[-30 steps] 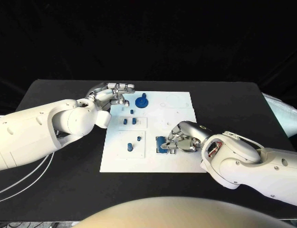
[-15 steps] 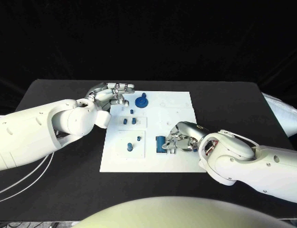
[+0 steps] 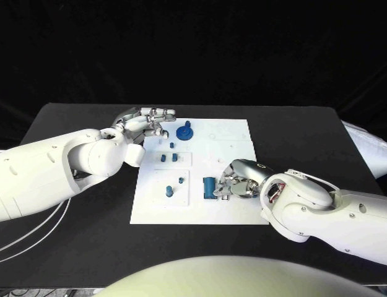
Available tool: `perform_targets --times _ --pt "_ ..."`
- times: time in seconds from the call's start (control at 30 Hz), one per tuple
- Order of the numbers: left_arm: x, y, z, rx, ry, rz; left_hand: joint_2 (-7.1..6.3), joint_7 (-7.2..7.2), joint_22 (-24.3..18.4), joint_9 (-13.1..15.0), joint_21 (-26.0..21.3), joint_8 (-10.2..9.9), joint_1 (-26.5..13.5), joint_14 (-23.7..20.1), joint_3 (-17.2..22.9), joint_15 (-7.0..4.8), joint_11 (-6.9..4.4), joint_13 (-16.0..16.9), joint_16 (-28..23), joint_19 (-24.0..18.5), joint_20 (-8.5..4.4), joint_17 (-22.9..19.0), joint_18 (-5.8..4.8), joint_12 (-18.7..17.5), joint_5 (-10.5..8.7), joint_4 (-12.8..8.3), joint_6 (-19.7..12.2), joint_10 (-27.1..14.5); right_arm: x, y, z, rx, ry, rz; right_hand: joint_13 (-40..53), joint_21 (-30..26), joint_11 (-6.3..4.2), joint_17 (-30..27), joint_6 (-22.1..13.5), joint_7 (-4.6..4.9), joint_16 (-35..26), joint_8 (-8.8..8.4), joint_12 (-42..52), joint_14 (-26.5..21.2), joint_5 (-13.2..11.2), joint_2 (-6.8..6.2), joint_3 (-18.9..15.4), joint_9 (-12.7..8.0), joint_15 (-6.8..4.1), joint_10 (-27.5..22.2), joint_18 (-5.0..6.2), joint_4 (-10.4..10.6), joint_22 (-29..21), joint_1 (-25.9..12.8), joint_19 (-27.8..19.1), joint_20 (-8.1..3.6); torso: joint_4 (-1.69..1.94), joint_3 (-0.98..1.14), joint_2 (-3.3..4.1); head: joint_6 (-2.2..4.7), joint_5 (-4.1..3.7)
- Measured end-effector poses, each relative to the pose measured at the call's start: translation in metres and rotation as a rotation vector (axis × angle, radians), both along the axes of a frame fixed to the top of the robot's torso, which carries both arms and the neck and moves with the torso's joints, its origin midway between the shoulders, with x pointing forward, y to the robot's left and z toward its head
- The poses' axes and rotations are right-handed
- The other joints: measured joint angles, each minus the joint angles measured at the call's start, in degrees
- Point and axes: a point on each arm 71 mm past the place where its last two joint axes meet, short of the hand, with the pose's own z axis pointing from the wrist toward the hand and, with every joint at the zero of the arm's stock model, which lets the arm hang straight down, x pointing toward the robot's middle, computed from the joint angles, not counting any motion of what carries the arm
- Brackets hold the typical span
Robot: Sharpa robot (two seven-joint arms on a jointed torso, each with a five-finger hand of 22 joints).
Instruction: Assemble the parts on the task board
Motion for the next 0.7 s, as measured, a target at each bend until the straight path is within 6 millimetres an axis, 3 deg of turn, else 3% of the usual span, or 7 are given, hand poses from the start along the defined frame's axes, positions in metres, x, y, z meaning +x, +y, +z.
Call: perform_targets --times 0.17,0.4,0.7 --pt "0.000 0.000 0.000 0.000 0.000 0.000 0.24 0.00 0.00 -0.05 0.00 0.00 0.24 0.00 0.00 0.00 0.00 -0.04 0.00 0.00 0.00 0.00 0.01 0.00 0.00 0.00 0.00 0.00 -0.002 -0.020 0.008 0.025 -0.026 -0.034 -0.74 0.00 -0.03 0.00 -1.78 0.75 0.00 -1.58 -1.43 0.03 2.11 -0.62 0.00 -0.53 0.03 -0.13 0.00 0.00 -0.35 -0.62 0.00 0.00 -0.03 0.00 -0.02 0.23 -0.20" --pt "0.000 0.001 0.000 0.001 0.000 0.001 0.23 0.00 0.00 -0.05 0.00 0.00 0.24 0.00 0.00 0.00 0.00 -0.04 0.00 0.00 0.00 -0.05 0.00 0.00 0.00 0.00 0.00 0.00 0.005 -0.056 0.024 0.028 -0.057 -0.095 -3.10 0.00 0.96 -0.01 -3.22 1.79 0.00 -3.64 -4.73 0.11 2.86 -0.89 0.45 -1.45 0.51 -2.26 0.00 0.38 -0.67 -0.93 -0.22 0.22 -0.15 -0.02 -0.02 0.60 -0.82" --pt "0.000 0.000 0.000 0.000 0.000 0.000 0.23 0.00 0.01 -0.05 0.00 0.00 0.24 0.01 0.00 0.01 0.00 -0.04 0.00 0.00 0.00 -0.04 0.00 0.00 0.00 0.00 0.00 0.00 0.012 -0.091 0.022 -0.052 -0.036 -0.128 -3.03 0.00 1.32 -0.01 -3.22 1.79 0.00 -4.51 -4.66 -0.07 2.96 -0.22 0.74 -1.88 0.74 -1.97 0.00 1.55 -0.72 -2.83 -0.42 0.42 -0.26 -0.03 0.00 1.21 -1.93"
